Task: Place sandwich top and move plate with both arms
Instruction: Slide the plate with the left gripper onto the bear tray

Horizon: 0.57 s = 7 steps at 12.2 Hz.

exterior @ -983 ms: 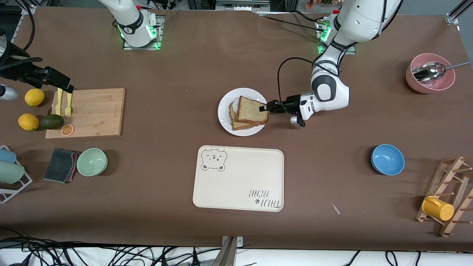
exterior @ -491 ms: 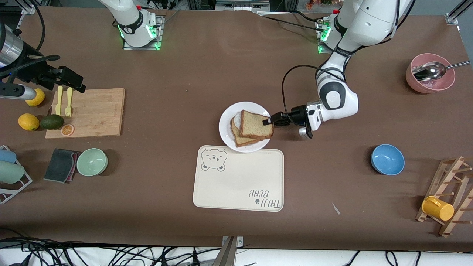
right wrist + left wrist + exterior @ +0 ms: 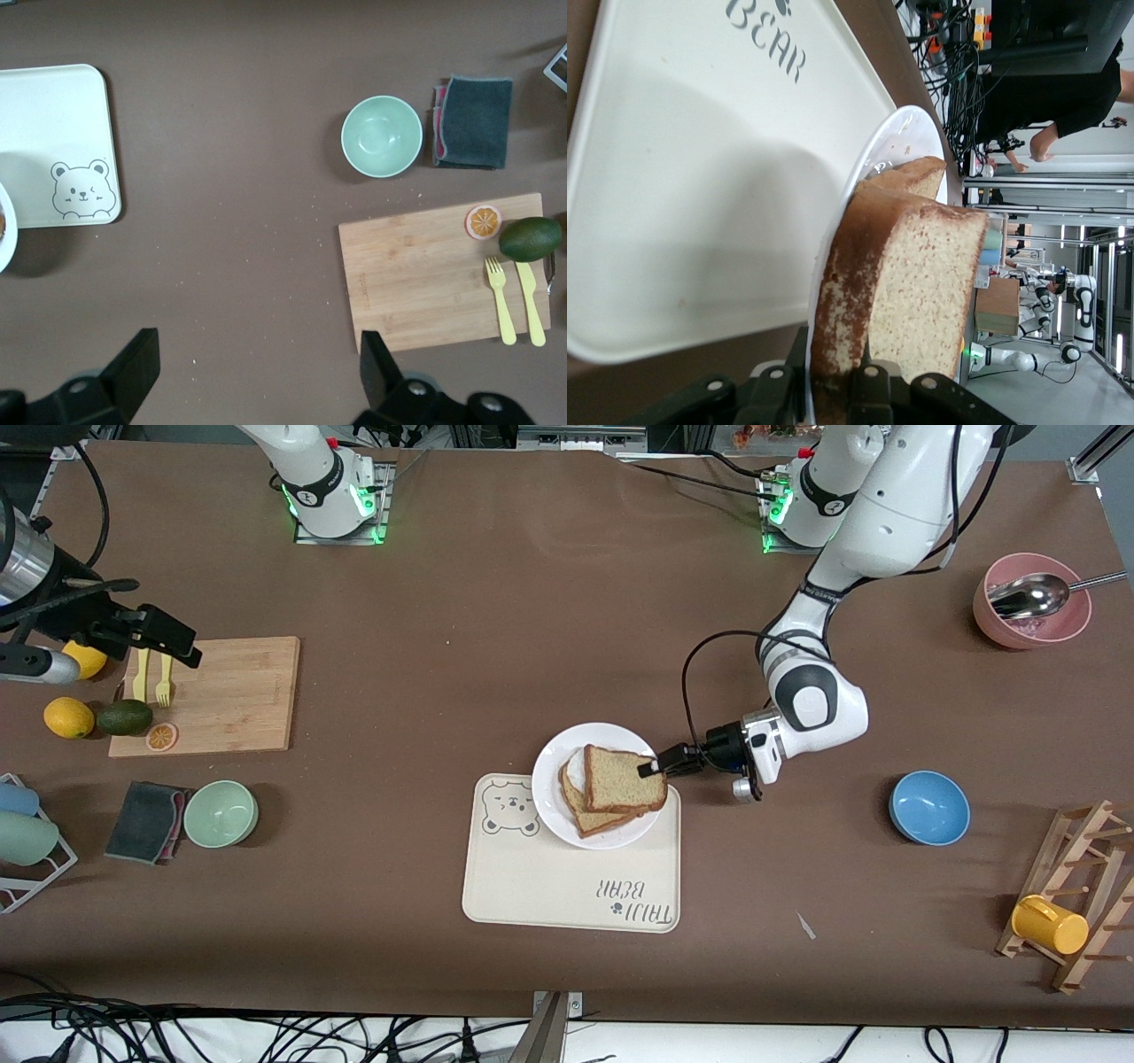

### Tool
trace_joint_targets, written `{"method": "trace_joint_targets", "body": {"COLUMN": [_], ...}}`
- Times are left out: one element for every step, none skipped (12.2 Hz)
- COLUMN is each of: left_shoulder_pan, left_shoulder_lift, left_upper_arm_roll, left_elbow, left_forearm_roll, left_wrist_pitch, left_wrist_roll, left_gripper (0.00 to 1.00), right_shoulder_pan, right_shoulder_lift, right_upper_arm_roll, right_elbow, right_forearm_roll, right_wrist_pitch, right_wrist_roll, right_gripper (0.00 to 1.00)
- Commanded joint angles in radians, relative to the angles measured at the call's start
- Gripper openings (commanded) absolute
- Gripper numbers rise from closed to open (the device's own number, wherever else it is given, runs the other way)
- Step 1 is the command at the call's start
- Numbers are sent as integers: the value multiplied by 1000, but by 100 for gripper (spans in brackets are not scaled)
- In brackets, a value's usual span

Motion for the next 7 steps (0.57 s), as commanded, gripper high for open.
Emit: {"method": "trace_joint_targets", "body": {"left_shoulder_pan": [-8, -11, -13, -14, -14, -17, -29], "left_shoulder_lift": [64, 73, 90, 115, 135, 150, 169], "left_upper_arm_roll": [2, 2, 2, 2, 2, 2, 3], "left_elbow": [108, 125, 152, 178, 208, 238, 264], "left_forearm_roll": [-56, -64, -65, -64, -62, -59, -53], "left_wrist_pitch": [-4, -2, 1, 3, 10, 48, 88], "left_wrist_roll": [-8, -28, -43, -51, -63, -88, -120], "left_gripper": [21, 21, 21, 21, 21, 21, 21], "right_shoulder_pan": [-7, -5, -2, 1, 1, 1, 1], "right_shoulder_lift": [7, 7, 8, 8, 8, 8, 8], "right_upper_arm_roll": [2, 0, 0, 2, 4, 5, 5], "right_elbow": [-4, -4, -6, -6, -7, -7, -7], "right_forearm_roll": [16, 16, 16, 16, 16, 16, 16], "right_wrist_pitch": [19, 20, 26, 25, 25, 25, 25], "right_wrist_roll": [-14, -14, -14, -13, -10, -10, -10], "right_gripper": [100, 100, 100, 100, 100, 100, 100]}}
